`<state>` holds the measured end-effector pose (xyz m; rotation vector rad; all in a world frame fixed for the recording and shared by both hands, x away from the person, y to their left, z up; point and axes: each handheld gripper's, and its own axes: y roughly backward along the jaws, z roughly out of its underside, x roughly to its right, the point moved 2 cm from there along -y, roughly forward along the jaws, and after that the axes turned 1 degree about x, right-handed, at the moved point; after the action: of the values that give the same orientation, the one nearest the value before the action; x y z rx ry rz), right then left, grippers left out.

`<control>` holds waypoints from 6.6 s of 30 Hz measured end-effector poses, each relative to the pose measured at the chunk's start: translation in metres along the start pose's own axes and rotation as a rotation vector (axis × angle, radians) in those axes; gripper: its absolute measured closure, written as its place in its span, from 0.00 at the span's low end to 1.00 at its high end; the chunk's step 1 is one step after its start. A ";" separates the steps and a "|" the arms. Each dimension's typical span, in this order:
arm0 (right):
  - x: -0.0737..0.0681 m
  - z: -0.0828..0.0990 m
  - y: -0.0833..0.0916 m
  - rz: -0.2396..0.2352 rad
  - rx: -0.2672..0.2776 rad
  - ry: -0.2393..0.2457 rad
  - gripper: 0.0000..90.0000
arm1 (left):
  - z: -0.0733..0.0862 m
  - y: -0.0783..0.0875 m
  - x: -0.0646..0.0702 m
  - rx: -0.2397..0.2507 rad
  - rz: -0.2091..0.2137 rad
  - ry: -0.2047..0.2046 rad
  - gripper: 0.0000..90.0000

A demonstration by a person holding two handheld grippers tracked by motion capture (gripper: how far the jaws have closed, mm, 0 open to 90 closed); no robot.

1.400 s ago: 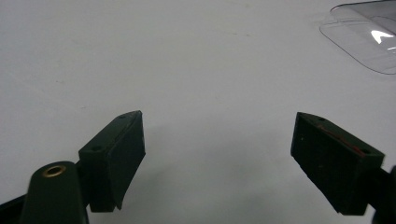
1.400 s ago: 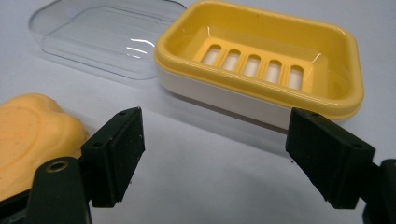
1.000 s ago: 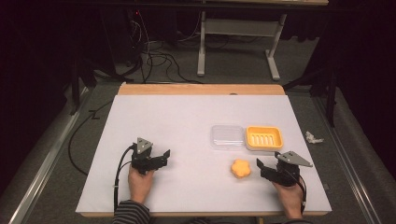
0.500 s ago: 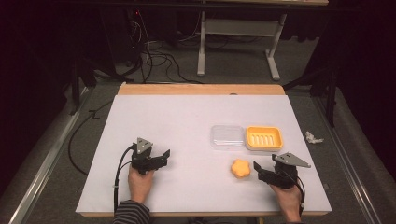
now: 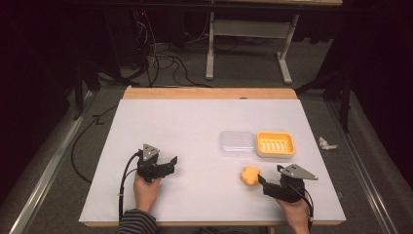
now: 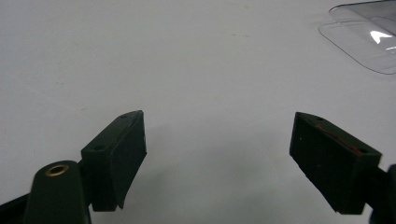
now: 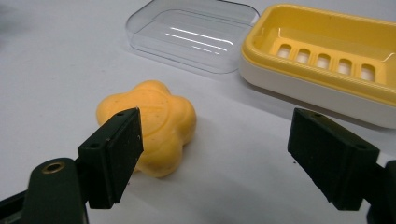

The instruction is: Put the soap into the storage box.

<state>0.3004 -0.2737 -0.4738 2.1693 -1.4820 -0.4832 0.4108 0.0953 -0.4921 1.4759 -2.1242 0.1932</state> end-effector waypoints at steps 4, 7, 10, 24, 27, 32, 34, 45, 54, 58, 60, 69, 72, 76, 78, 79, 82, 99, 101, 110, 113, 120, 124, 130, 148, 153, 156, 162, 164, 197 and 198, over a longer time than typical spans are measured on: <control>-0.007 -0.001 0.002 -0.018 -0.004 0.004 0.20 | 0.000 0.000 0.000 -0.006 0.004 -0.003 0.23; -0.011 -0.002 0.002 -0.025 -0.013 0.025 0.20 | 0.000 0.000 0.001 -0.001 0.009 0.002 0.23; -0.017 -0.002 -0.001 -0.035 -0.036 0.048 0.20 | 0.001 0.000 0.001 0.001 0.008 -0.002 0.23; -0.034 -0.004 -0.018 -0.050 -0.114 0.106 0.19 | 0.001 0.000 0.001 -0.003 0.007 -0.004 0.24; -0.038 -0.005 -0.023 -0.055 -0.129 0.121 0.19 | 0.001 0.000 0.001 -0.002 0.004 -0.003 0.24; -0.039 -0.008 -0.030 -0.057 -0.147 0.136 0.19 | 0.001 0.000 0.001 0.000 0.005 -0.010 0.24; -0.040 -0.009 -0.037 -0.052 -0.172 0.128 0.20 | 0.001 0.000 0.001 0.001 0.003 -0.010 0.24; -0.039 -0.005 -0.045 -0.036 -0.184 0.124 0.27 | 0.001 0.000 0.001 -0.001 0.005 -0.011 0.24; -0.037 -0.004 -0.044 -0.046 -0.176 0.129 0.29 | 0.002 0.000 0.001 -0.003 -0.001 -0.018 0.24; -0.036 -0.004 -0.044 -0.051 -0.169 0.135 0.29 | 0.002 0.000 0.002 -0.003 -0.001 -0.022 0.24; -0.036 -0.004 -0.044 -0.053 -0.165 0.134 0.29 | 0.002 0.001 0.003 -0.001 0.014 -0.023 0.23; -0.033 -0.004 -0.041 -0.080 -0.158 0.134 0.29 | 0.003 0.001 0.004 -0.002 0.022 -0.030 0.21; -0.032 -0.004 -0.040 -0.087 -0.154 0.133 0.29 | 0.003 0.001 0.004 -0.002 0.018 -0.025 0.21; -0.032 -0.004 -0.038 -0.089 -0.147 0.132 0.29 | 0.002 0.000 0.003 -0.008 0.012 -0.014 0.22; -0.031 -0.004 -0.036 -0.092 -0.140 0.131 0.30 | 0.002 0.000 0.003 -0.010 0.012 -0.014 0.22; -0.031 -0.004 -0.036 -0.092 -0.140 0.131 0.30 | 0.002 0.000 0.003 -0.007 0.014 -0.013 0.22; -0.028 -0.006 -0.031 -0.106 -0.129 0.126 0.30 | 0.002 0.000 0.003 -0.005 0.012 -0.013 0.22; -0.019 -0.009 -0.019 -0.104 -0.109 0.098 0.31 | 0.002 0.000 0.003 -0.007 0.007 -0.015 0.22; -0.018 -0.010 -0.018 -0.105 -0.105 0.095 0.31 | 0.002 0.000 0.003 -0.008 0.007 -0.015 0.22; -0.010 -0.013 -0.010 -0.092 -0.058 0.069 0.31 | 0.002 0.000 0.002 -0.011 0.006 -0.019 0.22; -0.007 -0.012 -0.008 -0.095 -0.053 0.066 0.31 | 0.002 0.000 0.003 -0.007 0.006 -0.017 0.22; 0.003 -0.014 -0.004 -0.081 -0.064 0.061 0.31 | 0.002 0.000 0.003 -0.006 0.007 -0.015 0.22; 0.007 -0.016 0.003 -0.070 -0.063 0.056 0.31 | 0.002 0.000 0.003 -0.005 0.008 -0.013 0.22; 0.017 -0.018 0.011 -0.057 -0.057 0.038 0.31 | 0.002 0.000 0.003 0.000 0.006 -0.010 0.22; 0.055 -0.024 0.031 0.010 -0.032 -0.033 0.31 | 0.002 0.000 0.002 -0.008 0.003 -0.014 0.22; 0.061 -0.027 0.032 0.016 -0.027 -0.037 0.31 | 0.002 0.000 0.002 -0.008 0.001 -0.017 0.22; 0.064 -0.030 0.032 0.020 -0.022 -0.033 0.31 | 0.002 0.000 0.002 -0.008 0.001 -0.017 0.22; 0.069 -0.044 0.027 0.015 -0.010 -0.033 0.31 | 0.002 0.000 0.002 -0.008 0.001 -0.017 0.22; 0.070 -0.048 0.025 0.007 -0.010 -0.037 0.31 | 0.002 0.000 0.003 0.000 0.001 -0.017 0.22; 0.090 -0.075 -0.018 -0.028 -0.073 -0.077 0.31 | 0.003 0.000 0.003 0.000 -0.006 -0.026 0.22; 0.090 -0.075 -0.019 -0.025 -0.080 -0.078 0.31 | 0.003 0.000 0.003 0.000 -0.006 -0.026 0.22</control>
<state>0.3868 -0.3383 -0.4242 2.1310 -1.4512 -0.6315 0.4093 0.0917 -0.4929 1.4922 -2.1396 0.1730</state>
